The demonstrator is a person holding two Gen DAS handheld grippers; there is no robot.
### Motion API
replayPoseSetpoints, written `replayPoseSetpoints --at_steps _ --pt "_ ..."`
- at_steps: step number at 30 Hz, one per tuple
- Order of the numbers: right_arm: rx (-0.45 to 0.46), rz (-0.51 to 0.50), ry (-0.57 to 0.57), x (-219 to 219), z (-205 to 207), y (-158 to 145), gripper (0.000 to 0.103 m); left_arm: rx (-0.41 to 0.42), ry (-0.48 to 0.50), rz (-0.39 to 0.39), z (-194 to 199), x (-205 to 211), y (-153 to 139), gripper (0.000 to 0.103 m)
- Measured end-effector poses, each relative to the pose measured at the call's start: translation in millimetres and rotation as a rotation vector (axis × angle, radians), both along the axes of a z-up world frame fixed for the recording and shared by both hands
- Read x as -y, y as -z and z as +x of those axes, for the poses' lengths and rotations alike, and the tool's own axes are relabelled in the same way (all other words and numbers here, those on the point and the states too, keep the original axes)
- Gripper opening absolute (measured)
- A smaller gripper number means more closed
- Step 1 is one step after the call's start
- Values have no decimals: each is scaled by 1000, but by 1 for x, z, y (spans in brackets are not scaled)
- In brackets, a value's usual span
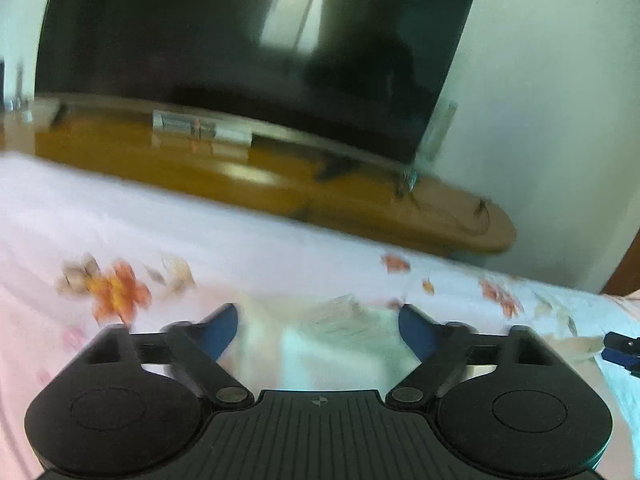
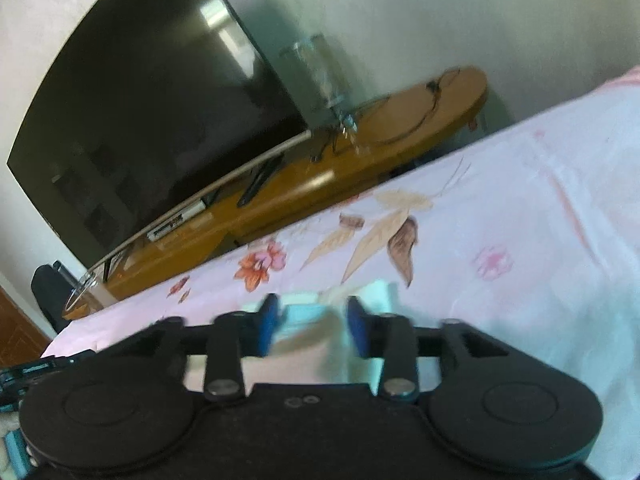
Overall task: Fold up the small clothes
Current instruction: 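Carry the held hem over toward the collar with both tools and open them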
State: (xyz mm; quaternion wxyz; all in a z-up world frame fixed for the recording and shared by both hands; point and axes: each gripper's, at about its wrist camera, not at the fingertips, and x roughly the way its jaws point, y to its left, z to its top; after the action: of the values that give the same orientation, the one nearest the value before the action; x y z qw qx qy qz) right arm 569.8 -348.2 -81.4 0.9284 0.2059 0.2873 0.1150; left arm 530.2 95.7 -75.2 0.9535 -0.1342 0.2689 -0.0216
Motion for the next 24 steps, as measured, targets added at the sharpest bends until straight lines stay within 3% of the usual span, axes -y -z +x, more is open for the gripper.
replayPoseSetpoints --at_steps 3,5,12,13,14,16,17,18,19,24 --pt "16 -13 -14 4 -1 -4 47 -10 42 36 3 -4 -5 85" --pt "22 -50 -41 1 2 -6 45 -40 76 88 10 -3 -5 67" --pt "16 -146 -123 -17 19 -3 33 -151 165 199 39 6 0 59" --pt "9 -174 -128 -21 21 -2 33 -163 172 213 42 8 2 50" --pt "-2 -212 -128 -26 24 1 32 -173 175 223 45 8 3 31" --pt "-23 -274 -134 -35 29 5 25 -180 185 202 46 8 5 8" --pt "-23 -295 -142 -39 29 6 19 -172 178 198 45 9 5 3" --pt "-17 -304 -152 -41 28 7 9 -153 167 198 42 9 4 3" --pt "-12 -314 -156 -43 28 6 6 -123 150 194 38 9 2 3" --pt "67 -285 -118 -35 16 -8 5 -24 100 180 27 6 -1 3"
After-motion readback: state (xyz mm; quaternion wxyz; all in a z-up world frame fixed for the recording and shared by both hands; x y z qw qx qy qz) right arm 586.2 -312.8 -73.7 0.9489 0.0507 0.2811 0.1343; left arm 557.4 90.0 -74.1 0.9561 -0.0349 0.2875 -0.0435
